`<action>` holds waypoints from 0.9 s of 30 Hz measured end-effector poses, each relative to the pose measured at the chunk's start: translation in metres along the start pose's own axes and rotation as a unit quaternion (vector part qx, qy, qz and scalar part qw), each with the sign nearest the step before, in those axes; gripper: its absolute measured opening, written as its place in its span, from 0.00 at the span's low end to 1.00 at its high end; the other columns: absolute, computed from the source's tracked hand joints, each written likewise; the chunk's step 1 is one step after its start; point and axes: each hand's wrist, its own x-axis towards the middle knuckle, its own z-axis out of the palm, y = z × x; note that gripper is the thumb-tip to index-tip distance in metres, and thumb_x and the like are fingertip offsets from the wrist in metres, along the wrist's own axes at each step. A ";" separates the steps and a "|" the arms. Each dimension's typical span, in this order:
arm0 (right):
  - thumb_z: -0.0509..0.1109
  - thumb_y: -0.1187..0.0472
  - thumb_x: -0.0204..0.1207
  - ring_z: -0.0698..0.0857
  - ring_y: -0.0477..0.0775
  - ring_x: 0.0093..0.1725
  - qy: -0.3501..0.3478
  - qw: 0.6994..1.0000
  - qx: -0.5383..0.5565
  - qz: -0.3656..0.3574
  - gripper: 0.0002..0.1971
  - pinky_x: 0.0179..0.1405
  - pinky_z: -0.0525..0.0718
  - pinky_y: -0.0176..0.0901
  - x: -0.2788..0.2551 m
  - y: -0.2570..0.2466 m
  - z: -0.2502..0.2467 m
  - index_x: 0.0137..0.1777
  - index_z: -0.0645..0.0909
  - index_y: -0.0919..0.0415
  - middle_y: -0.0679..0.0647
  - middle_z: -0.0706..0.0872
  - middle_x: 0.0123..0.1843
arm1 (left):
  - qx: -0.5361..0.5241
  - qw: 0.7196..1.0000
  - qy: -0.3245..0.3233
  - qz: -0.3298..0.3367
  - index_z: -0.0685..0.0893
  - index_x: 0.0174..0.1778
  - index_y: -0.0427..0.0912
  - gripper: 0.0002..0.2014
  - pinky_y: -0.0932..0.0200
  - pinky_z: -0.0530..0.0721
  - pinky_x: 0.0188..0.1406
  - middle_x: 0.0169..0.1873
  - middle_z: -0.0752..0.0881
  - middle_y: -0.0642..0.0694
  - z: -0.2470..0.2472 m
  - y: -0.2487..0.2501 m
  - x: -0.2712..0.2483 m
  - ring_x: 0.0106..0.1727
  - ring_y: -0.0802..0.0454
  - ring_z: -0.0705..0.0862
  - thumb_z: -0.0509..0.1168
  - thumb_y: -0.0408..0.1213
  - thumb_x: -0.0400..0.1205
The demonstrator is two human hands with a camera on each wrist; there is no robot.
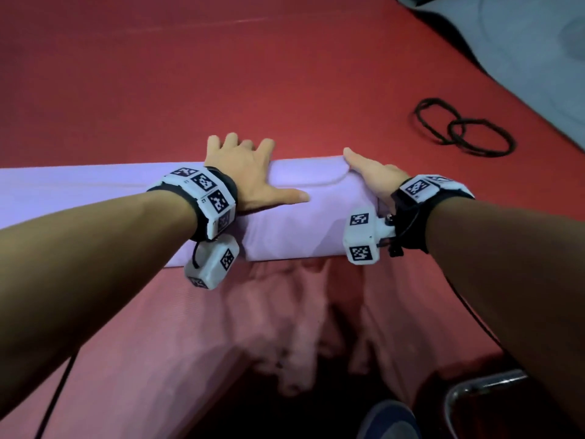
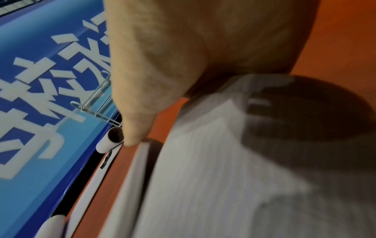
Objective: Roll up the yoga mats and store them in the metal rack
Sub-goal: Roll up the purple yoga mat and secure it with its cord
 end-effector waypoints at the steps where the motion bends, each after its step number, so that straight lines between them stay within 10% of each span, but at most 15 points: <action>1: 0.76 0.18 0.33 0.92 0.65 0.45 -0.003 1.000 0.004 -0.005 0.65 0.47 0.89 0.61 0.002 0.001 -0.001 0.70 0.79 0.60 0.61 0.88 0.60 | -0.007 1.000 0.000 0.002 0.70 0.71 0.48 0.60 0.40 0.68 0.58 0.58 0.82 0.40 0.000 0.002 -0.003 0.58 0.38 0.78 0.39 0.90 0.54; 4: 0.78 0.20 0.28 0.92 0.66 0.44 -0.005 1.000 -0.003 -0.009 0.68 0.39 0.89 0.61 -0.003 -0.001 0.000 0.71 0.78 0.60 0.62 0.87 0.61 | -0.020 0.999 -0.026 0.021 0.71 0.68 0.47 0.56 0.41 0.74 0.57 0.58 0.74 0.41 0.003 0.013 -0.012 0.53 0.37 0.80 0.43 0.88 0.56; 9: 0.82 0.36 0.54 0.90 0.61 0.38 0.022 1.000 -0.008 -0.020 0.45 0.23 0.83 0.43 -0.013 -0.001 0.000 0.67 0.79 0.63 0.61 0.88 0.55 | 0.016 0.994 -0.041 0.097 0.54 0.82 0.51 0.65 0.37 0.68 0.73 0.81 0.63 0.40 0.011 0.023 -0.018 0.75 0.33 0.70 0.55 0.88 0.54; 23: 0.80 0.44 0.65 0.78 0.56 0.71 0.067 0.975 -0.029 -0.211 0.46 0.69 0.73 0.41 -0.091 -0.114 0.003 0.81 0.65 0.55 0.53 0.75 0.76 | -0.109 0.994 0.003 -0.013 0.51 0.84 0.59 0.57 0.27 0.59 0.74 0.82 0.61 0.49 -0.090 0.002 -0.031 0.79 0.39 0.63 0.49 0.84 0.61; 27: 0.74 0.42 0.73 0.72 0.61 0.78 0.049 0.961 -0.104 -0.251 0.49 0.72 0.69 0.44 -0.174 -0.173 0.008 0.86 0.52 0.59 0.60 0.71 0.80 | -0.343 0.932 0.039 -0.109 0.70 0.76 0.56 0.47 0.34 0.65 0.75 0.75 0.75 0.46 -0.171 -0.034 -0.057 0.75 0.38 0.72 0.33 0.75 0.67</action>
